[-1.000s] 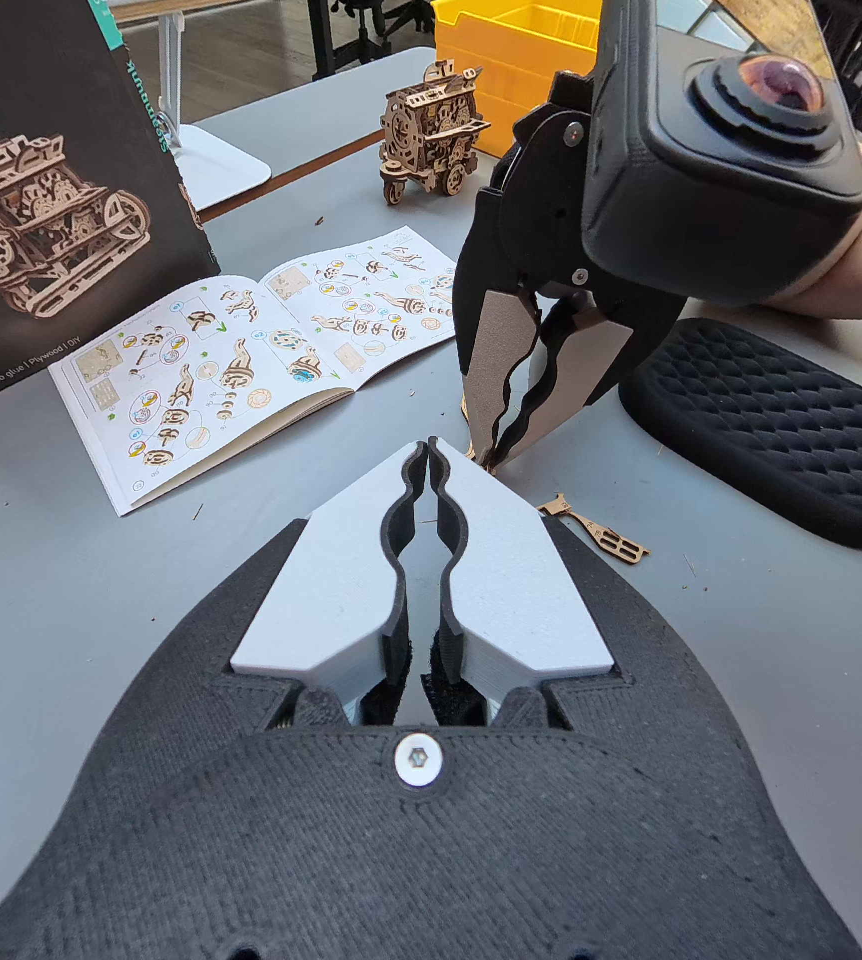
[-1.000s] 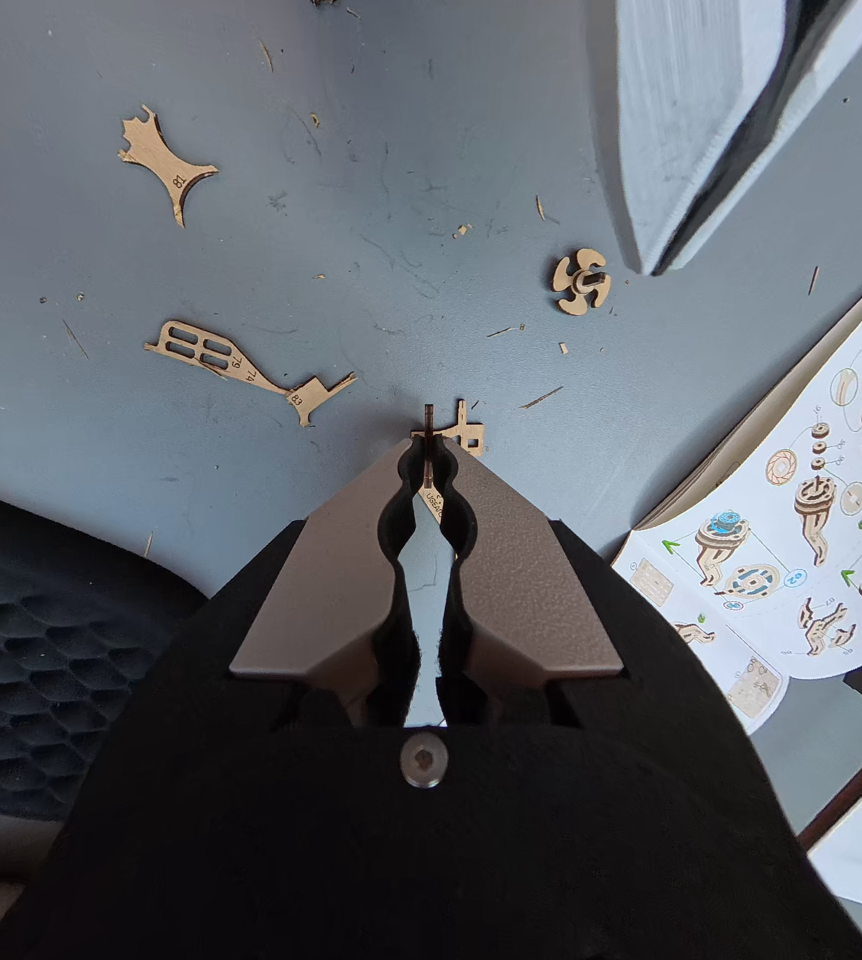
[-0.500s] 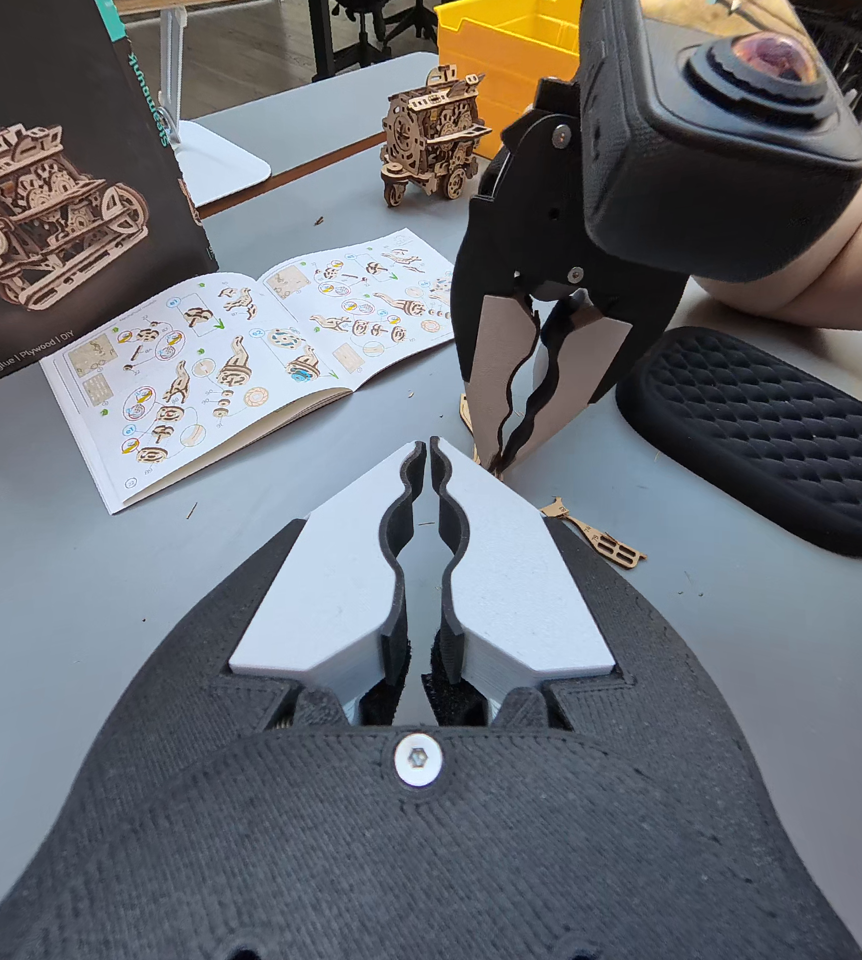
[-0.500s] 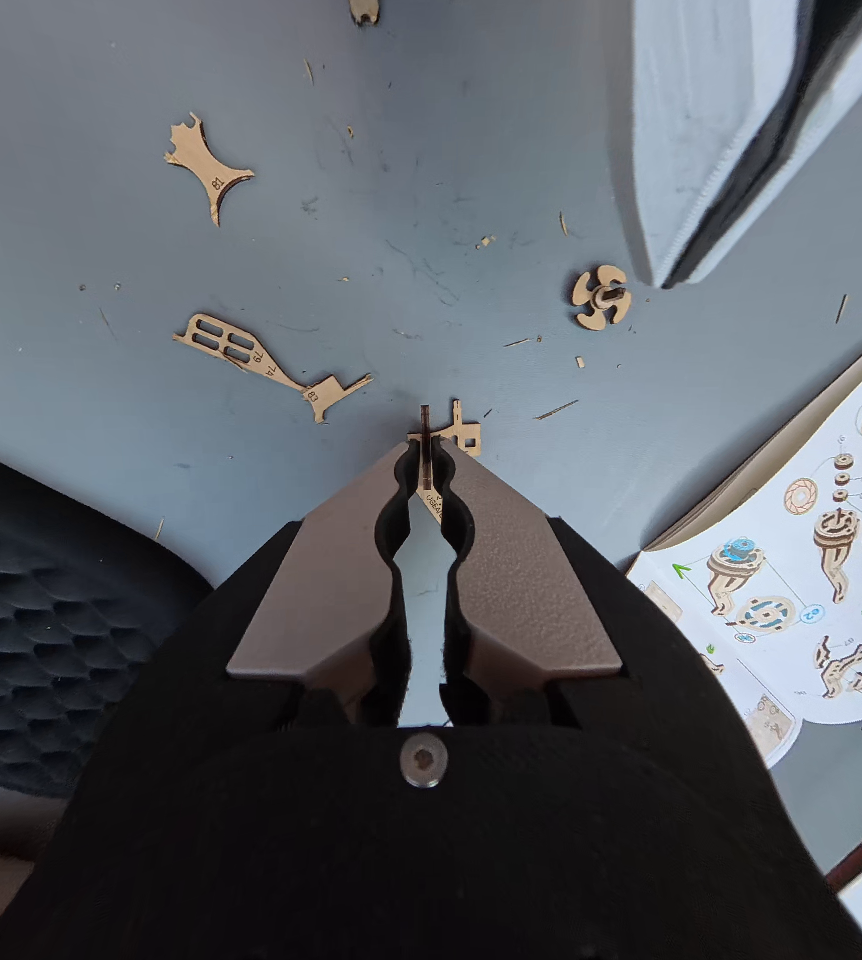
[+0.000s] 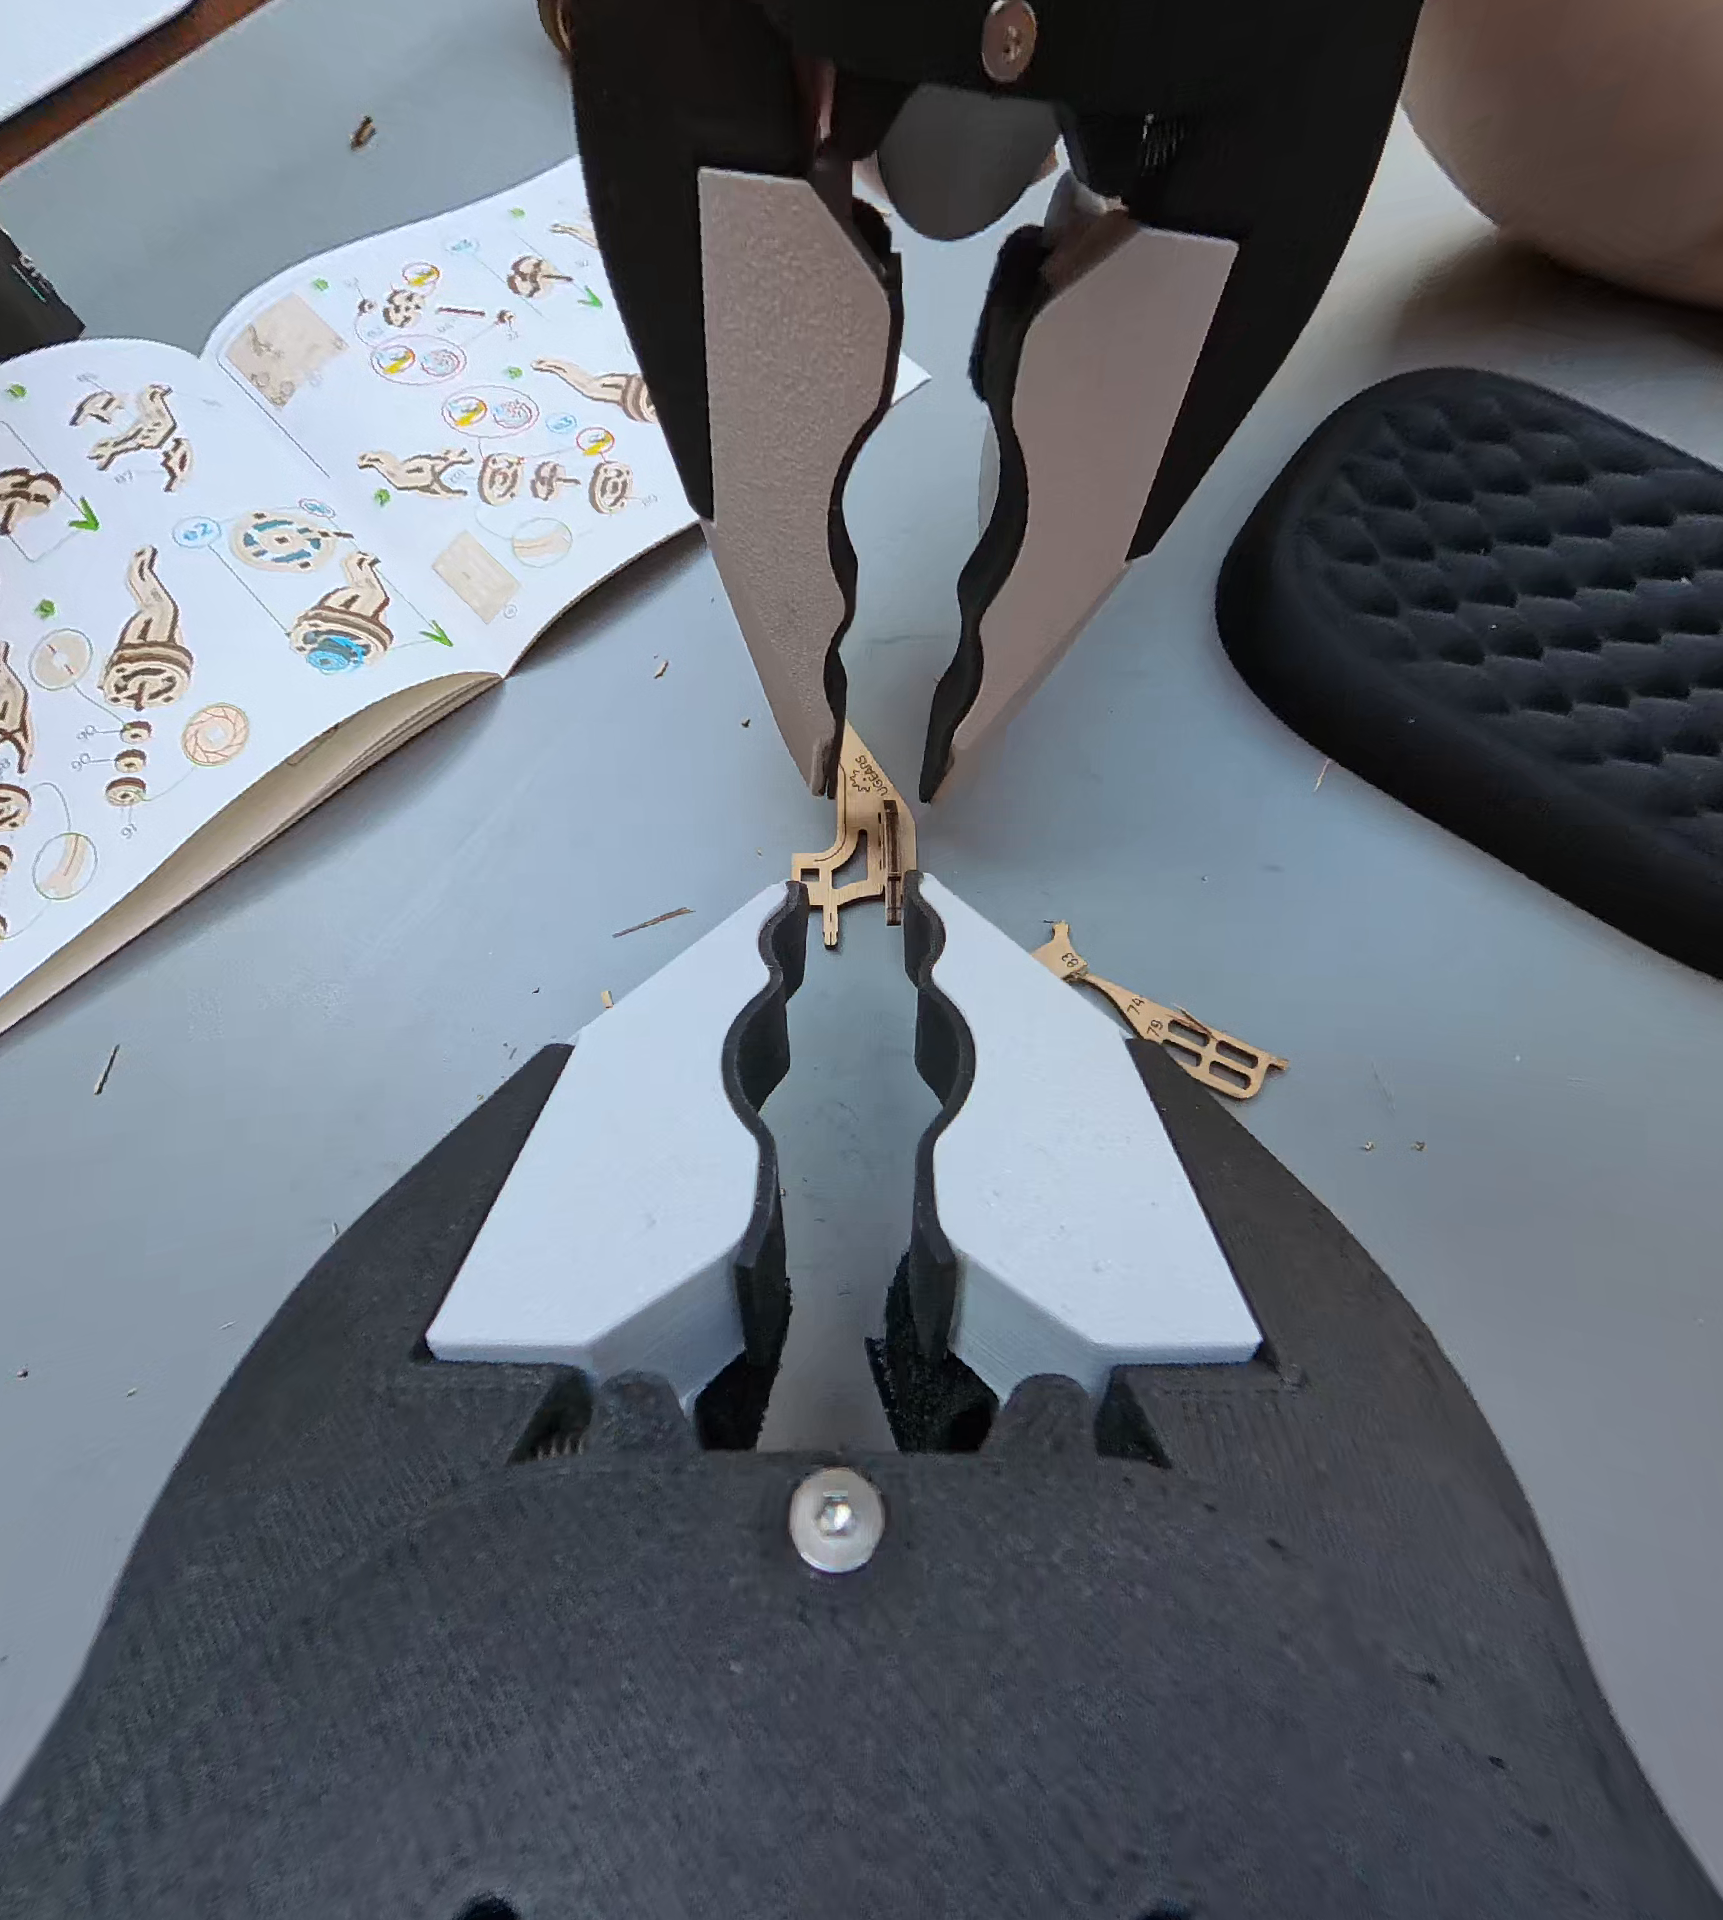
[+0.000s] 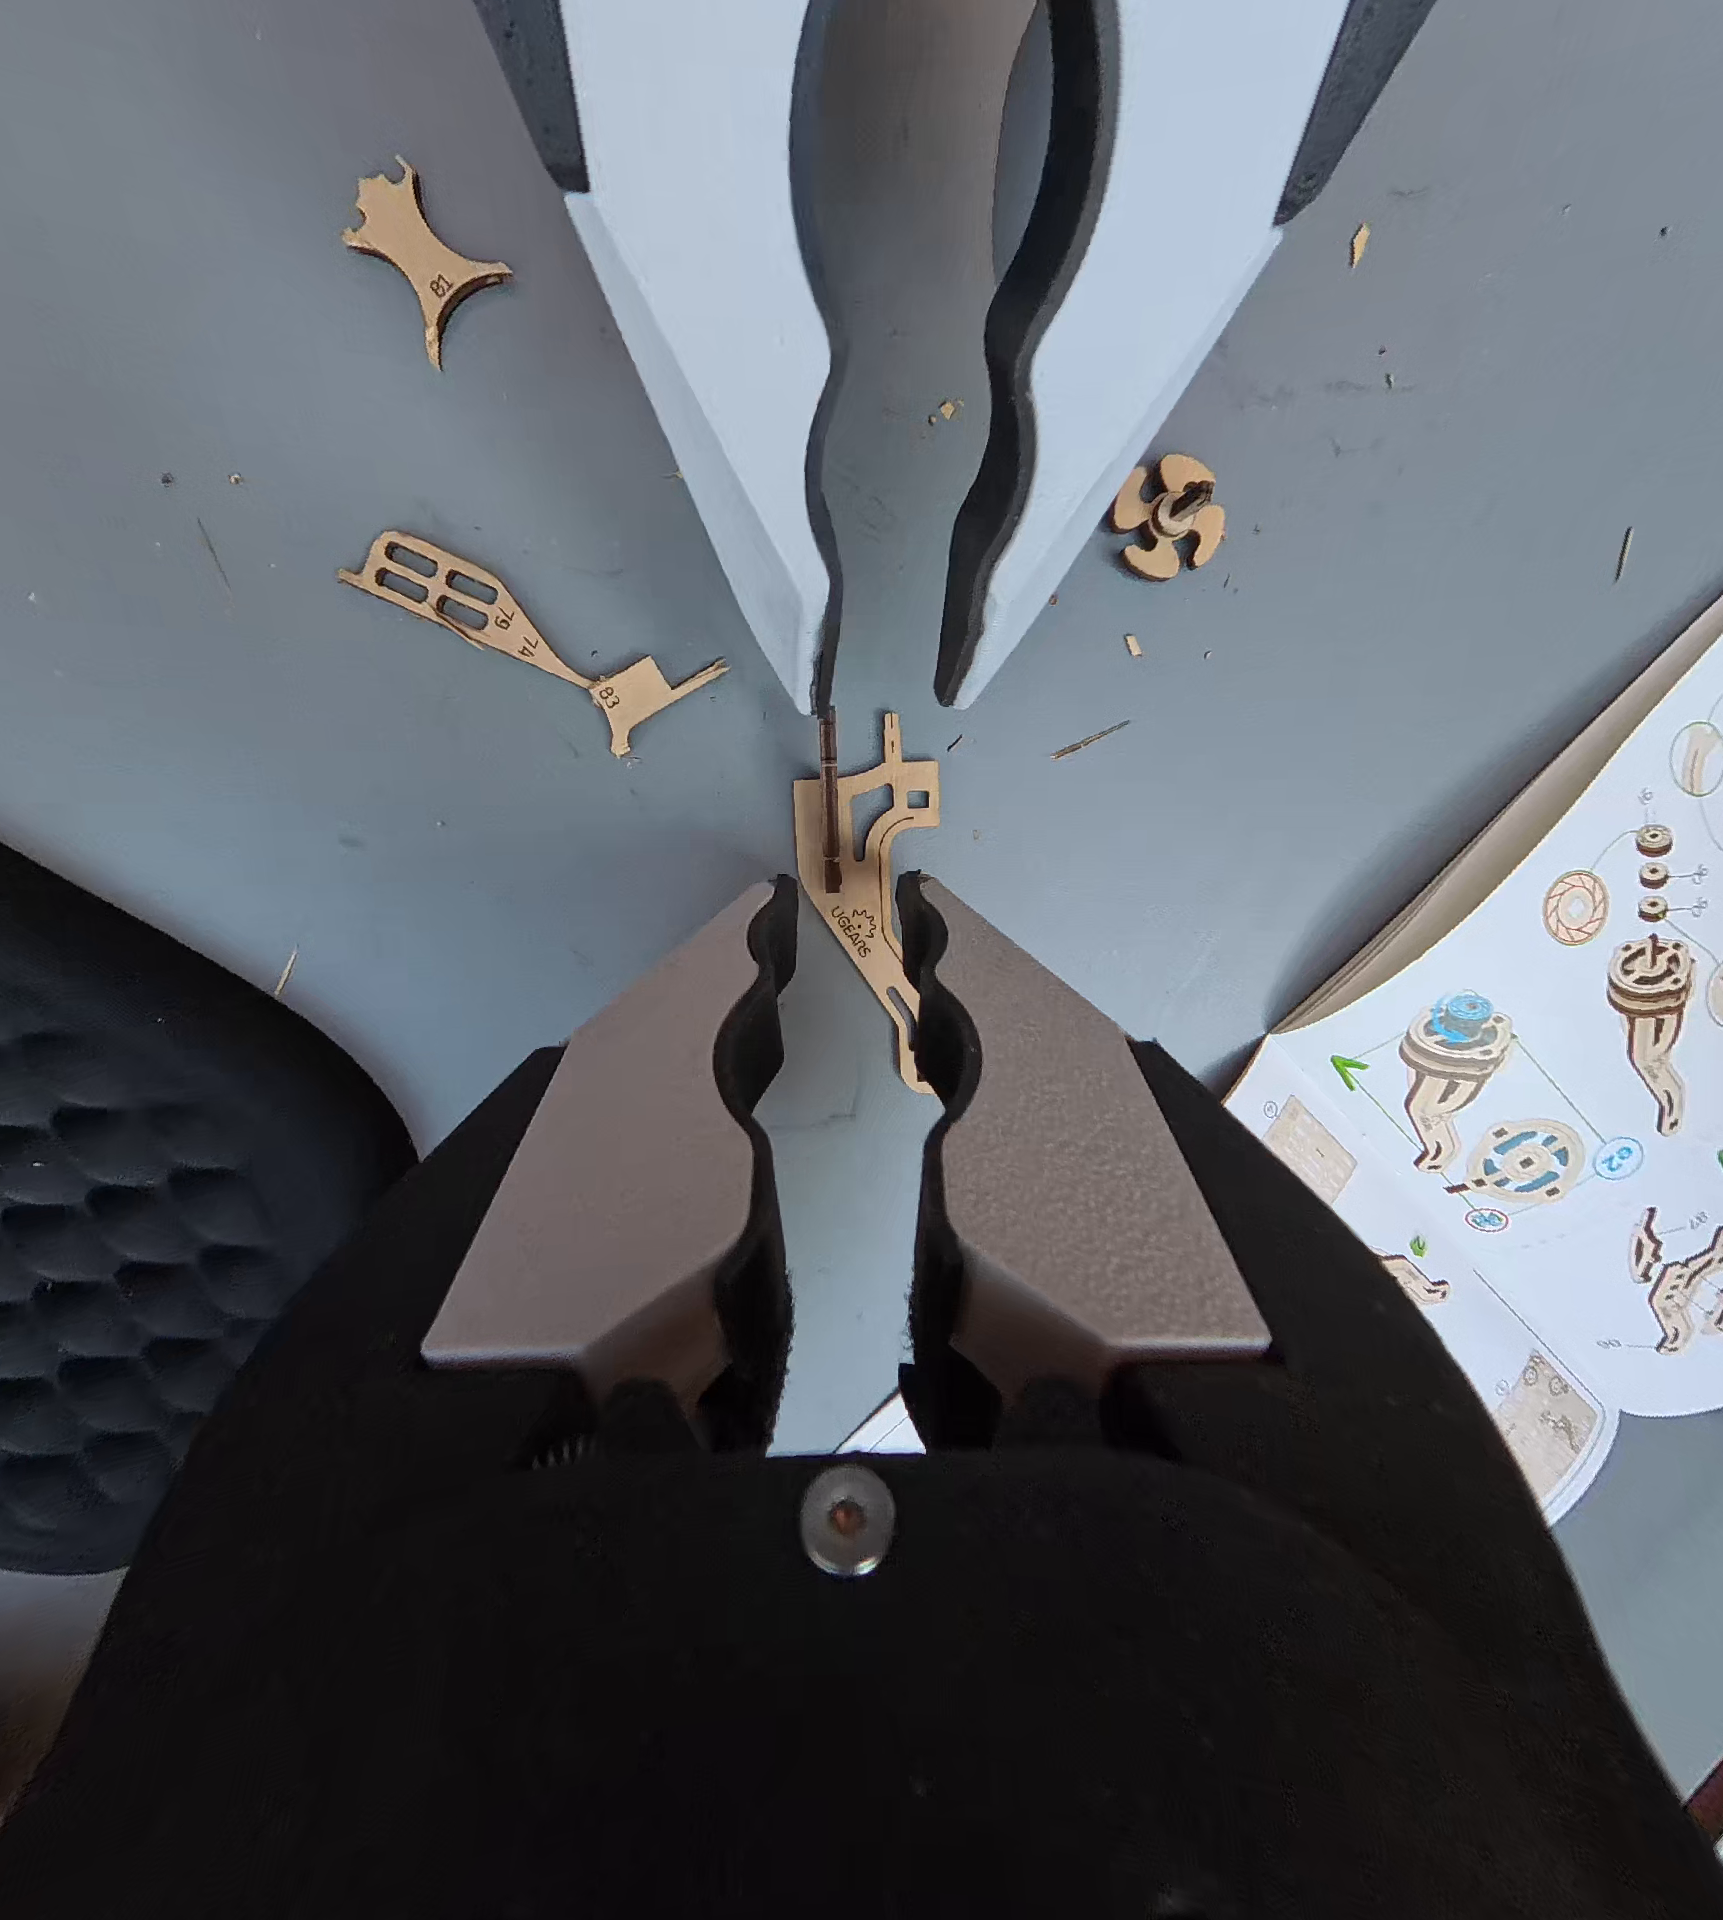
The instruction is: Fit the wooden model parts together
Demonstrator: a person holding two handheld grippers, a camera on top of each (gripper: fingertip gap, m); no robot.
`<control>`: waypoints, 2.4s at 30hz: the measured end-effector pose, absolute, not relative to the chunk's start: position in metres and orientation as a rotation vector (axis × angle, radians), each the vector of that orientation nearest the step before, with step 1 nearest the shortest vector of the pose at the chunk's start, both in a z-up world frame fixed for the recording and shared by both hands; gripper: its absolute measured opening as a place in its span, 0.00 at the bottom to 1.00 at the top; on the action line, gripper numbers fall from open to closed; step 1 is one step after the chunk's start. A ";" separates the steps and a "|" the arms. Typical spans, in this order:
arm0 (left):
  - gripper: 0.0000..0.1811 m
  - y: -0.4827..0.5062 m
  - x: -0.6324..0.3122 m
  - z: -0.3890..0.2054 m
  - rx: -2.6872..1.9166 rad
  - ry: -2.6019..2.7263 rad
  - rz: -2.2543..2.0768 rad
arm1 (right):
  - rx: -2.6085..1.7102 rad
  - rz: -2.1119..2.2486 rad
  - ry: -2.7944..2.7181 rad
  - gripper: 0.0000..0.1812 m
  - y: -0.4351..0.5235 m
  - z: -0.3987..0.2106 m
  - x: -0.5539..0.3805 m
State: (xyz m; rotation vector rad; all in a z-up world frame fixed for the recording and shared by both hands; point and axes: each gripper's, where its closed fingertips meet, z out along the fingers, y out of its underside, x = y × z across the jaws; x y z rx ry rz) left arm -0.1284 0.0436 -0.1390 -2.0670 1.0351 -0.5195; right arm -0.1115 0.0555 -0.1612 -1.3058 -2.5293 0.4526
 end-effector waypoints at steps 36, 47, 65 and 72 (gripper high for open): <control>0.01 0.048 -0.114 -0.162 -2.085 1.123 -0.458 | -1.297 0.509 -2.548 0.01 0.051 -0.163 -0.117; 0.01 0.047 -0.114 -0.163 -2.059 1.134 -0.397 | -1.304 0.426 -2.541 0.01 0.050 -0.164 -0.115; 0.01 0.048 -0.114 -0.163 -2.052 1.127 -0.414 | -1.305 0.422 -2.541 0.02 0.050 -0.165 -0.116; 0.12 0.047 -0.128 -0.142 -2.021 1.053 -0.509 | -1.264 0.486 -2.554 0.03 0.042 -0.160 -0.119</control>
